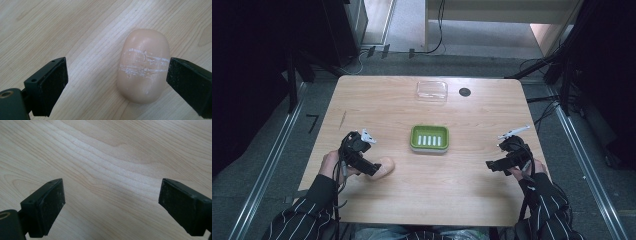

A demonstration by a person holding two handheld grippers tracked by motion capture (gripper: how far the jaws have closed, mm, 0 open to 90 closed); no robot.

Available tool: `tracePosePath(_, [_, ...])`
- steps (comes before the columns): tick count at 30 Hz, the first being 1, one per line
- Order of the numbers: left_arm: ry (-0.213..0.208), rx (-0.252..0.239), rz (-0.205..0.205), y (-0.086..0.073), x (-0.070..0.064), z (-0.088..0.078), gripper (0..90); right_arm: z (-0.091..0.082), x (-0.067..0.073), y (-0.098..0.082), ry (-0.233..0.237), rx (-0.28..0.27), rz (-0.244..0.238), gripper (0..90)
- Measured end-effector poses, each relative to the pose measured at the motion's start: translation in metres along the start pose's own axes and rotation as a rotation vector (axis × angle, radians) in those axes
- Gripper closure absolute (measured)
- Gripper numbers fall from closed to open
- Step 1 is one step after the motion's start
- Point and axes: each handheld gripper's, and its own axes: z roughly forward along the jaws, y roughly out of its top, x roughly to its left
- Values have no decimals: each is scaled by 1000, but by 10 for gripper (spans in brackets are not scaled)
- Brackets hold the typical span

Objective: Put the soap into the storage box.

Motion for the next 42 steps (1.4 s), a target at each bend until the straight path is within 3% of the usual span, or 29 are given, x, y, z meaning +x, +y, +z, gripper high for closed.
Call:
tracePosePath(7, [-3, -2, 4, 1, 0, 1, 45, -3, 6, 3, -50, -17, -15, 62])
tracePosePath(10, [-9, 2, 9, 0, 0, 2, 45, -5, 9, 5, -93, -33, -6, 73])
tracePosePath(16, [-10, 1, 9, 0, 0, 1, 45, -6, 12, 6, -109, -24, 13, 53])
tracePosePath(20, [-13, 4, 10, 0, 0, 2, 45, -8, 12, 8, -122, -30, 9, 143])
tracePosePath(24, [-17, 8, 7, 0, 0, 3, 45, -5, 14, 8, -130, 5, -2, 105])
tracePosePath(27, [-23, 9, 12, 1, 0, 3, 45, -5, 15, 6, -105, 9, -40, 81])
tracePosePath(29, [-26, 5, 11, 0, 0, 3, 43, -6, 16, 6, -93, 14, -43, 123])
tracePosePath(30, [-31, 9, 14, 1, 0, 3, 43, -6, 16, 6, -93, 17, -55, 191])
tracePosePath(31, [-39, 14, 14, 1, -1, 3, 44, -6, 16, 5, -79, 15, -39, 142])
tracePosePath(36, [-56, 20, 22, 2, -3, 5, 45, -3, 12, 3, -66, 43, -5, 154])
tracePosePath(42, [-69, 41, 31, 4, -6, 8, 46, -6, 11, 1, -39, 23, -24, 154])
